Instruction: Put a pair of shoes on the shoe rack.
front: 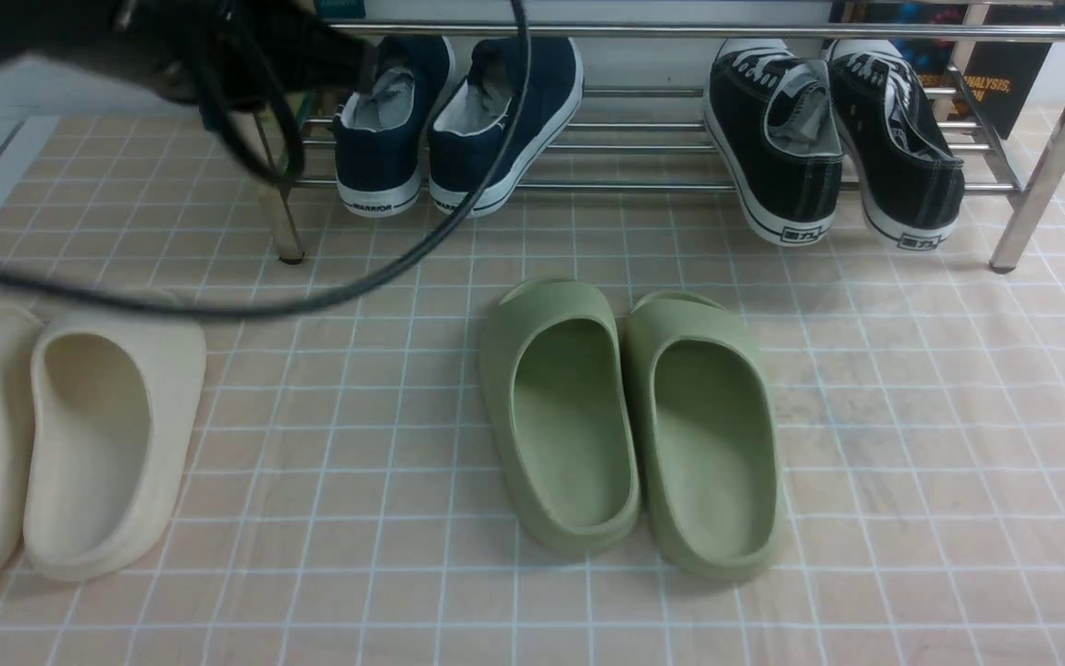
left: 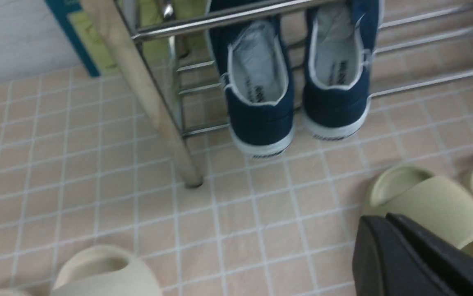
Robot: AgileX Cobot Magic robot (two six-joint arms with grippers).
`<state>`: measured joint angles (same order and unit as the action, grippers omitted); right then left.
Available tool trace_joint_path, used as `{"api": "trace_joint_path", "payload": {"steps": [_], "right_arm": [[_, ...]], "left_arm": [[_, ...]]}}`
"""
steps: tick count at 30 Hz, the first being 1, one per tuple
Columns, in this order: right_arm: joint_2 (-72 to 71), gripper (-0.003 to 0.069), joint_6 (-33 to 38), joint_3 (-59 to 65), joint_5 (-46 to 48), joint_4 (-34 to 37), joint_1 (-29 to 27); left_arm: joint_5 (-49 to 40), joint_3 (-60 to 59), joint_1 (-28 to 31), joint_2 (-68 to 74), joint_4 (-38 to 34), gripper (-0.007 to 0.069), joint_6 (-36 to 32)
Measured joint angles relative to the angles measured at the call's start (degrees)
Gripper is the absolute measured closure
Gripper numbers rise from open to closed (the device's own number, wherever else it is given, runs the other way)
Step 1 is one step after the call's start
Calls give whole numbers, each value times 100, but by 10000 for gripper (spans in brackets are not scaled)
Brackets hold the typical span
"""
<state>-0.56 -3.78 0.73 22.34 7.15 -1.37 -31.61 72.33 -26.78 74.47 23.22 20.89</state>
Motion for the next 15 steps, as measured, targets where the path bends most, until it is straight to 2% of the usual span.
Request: {"api": "trace_joint_path", "payload": {"steps": [4, 7, 10, 12, 15], "right_arm": [[0, 419, 0, 0, 0, 0, 0], [0, 419, 0, 0, 0, 0, 0], [0, 419, 0, 0, 0, 0, 0], [0, 419, 0, 0, 0, 0, 0], [0, 419, 0, 0, 0, 0, 0]], "left_arm": [[1949, -1632, 0, -1572, 513, 594, 205], [2847, -2516, 0, -2900, 886, 592, 247], [2882, -3025, 0, -3900, 975, 596, 308], [2580, -3319, 0, -4388, 1000, 603, 332], [1667, -3879, 0, -5184, 1002, 606, 374]]}}
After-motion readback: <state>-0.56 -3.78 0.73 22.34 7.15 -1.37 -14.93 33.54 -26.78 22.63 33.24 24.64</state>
